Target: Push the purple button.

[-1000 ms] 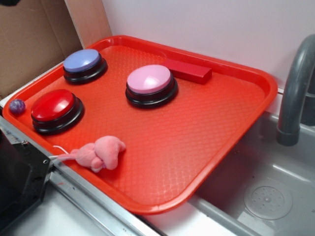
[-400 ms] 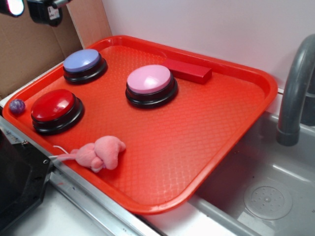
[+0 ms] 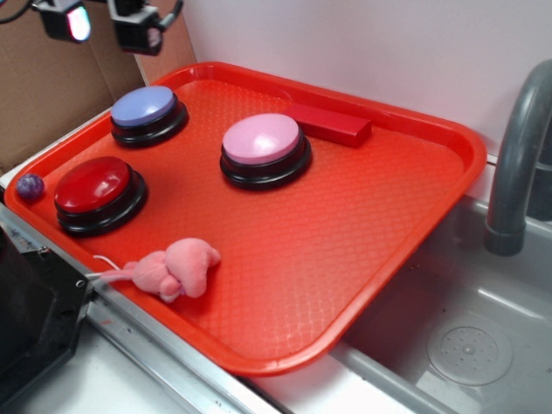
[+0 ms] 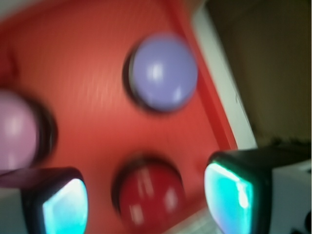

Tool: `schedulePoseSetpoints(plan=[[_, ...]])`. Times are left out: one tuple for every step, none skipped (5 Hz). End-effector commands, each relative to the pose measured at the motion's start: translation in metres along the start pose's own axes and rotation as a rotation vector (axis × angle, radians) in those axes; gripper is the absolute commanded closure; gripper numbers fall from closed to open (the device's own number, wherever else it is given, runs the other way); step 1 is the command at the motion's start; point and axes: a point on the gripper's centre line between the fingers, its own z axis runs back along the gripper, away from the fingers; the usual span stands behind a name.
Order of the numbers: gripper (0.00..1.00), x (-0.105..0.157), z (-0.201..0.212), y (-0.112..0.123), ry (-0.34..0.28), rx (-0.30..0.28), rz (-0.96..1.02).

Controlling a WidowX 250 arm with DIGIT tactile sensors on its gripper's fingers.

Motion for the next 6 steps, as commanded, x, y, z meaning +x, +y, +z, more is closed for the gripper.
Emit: schedulePoseSetpoints(plan=[[0.0,0.022,-0.032,0.04,-0.194,0.018,0.088],[0.0,0.028,-0.043,0.063,-0.106,0.005,0.158],[0.0,0.028,-0.043,0.063,-0.106,0.005,0.158],[0.0,0.028,-0.043,0.063,-0.106,0.005,0.158],[0.0,0.028,-0.043,0.063,-0.106,0.005,0.158],[0.0,0.047,-0.052,0.043,-0.106,0.034,0.173]])
